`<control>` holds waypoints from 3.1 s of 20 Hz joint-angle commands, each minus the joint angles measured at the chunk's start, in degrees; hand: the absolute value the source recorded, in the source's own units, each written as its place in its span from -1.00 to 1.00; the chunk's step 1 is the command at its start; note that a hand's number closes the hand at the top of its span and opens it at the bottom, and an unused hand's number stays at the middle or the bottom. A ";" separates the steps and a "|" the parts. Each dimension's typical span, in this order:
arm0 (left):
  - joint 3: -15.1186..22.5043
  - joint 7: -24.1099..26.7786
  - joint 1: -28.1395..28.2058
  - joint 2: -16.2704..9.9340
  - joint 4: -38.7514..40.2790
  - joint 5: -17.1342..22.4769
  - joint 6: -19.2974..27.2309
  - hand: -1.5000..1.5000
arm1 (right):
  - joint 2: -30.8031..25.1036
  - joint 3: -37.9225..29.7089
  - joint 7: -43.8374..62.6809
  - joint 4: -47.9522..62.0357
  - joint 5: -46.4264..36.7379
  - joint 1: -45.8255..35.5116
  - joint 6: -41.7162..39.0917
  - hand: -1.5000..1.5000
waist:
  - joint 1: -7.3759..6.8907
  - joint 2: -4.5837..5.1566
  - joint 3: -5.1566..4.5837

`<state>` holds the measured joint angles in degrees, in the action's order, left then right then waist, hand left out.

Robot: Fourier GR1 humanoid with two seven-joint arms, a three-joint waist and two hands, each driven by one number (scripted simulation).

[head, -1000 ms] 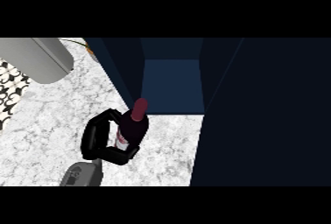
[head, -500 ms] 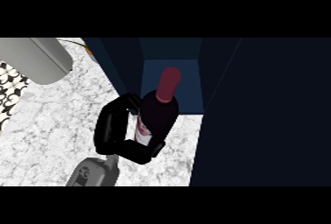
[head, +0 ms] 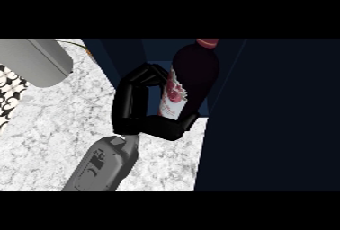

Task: Pick up the wine, place it into the cabinet and close the cabinet

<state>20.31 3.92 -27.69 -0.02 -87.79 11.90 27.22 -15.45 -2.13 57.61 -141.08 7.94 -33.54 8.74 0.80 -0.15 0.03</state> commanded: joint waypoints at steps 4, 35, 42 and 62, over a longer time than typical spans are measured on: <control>-7.35 -3.09 -9.87 -1.69 7.06 1.57 0.08 1.00 | 1.09 -1.15 1.72 -3.45 4.89 0.93 0.04 -1.00 | -0.28 0.09 -0.03; 1.11 24.29 -17.22 0.02 44.29 10.62 5.61 1.00 | 3.23 -1.76 -4.70 -1.95 5.88 5.88 -4.98 -1.00 | 1.42 0.60 -0.03; 2.39 28.99 -16.26 0.02 51.76 8.70 5.61 1.00 | 1.33 -5.41 -2.69 -2.44 9.67 3.75 -5.79 -1.00 | 1.09 0.46 -0.03; -7.71 42.18 -24.33 -0.10 70.81 20.21 -2.73 1.00 | 2.17 -4.24 0.81 -2.00 8.17 0.41 -3.37 -1.00 | 1.44 0.66 -0.08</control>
<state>14.60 42.57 -52.66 -0.02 -20.93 32.19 27.44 -13.02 -4.57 55.06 -138.01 11.79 -34.34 4.45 2.62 0.54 -0.06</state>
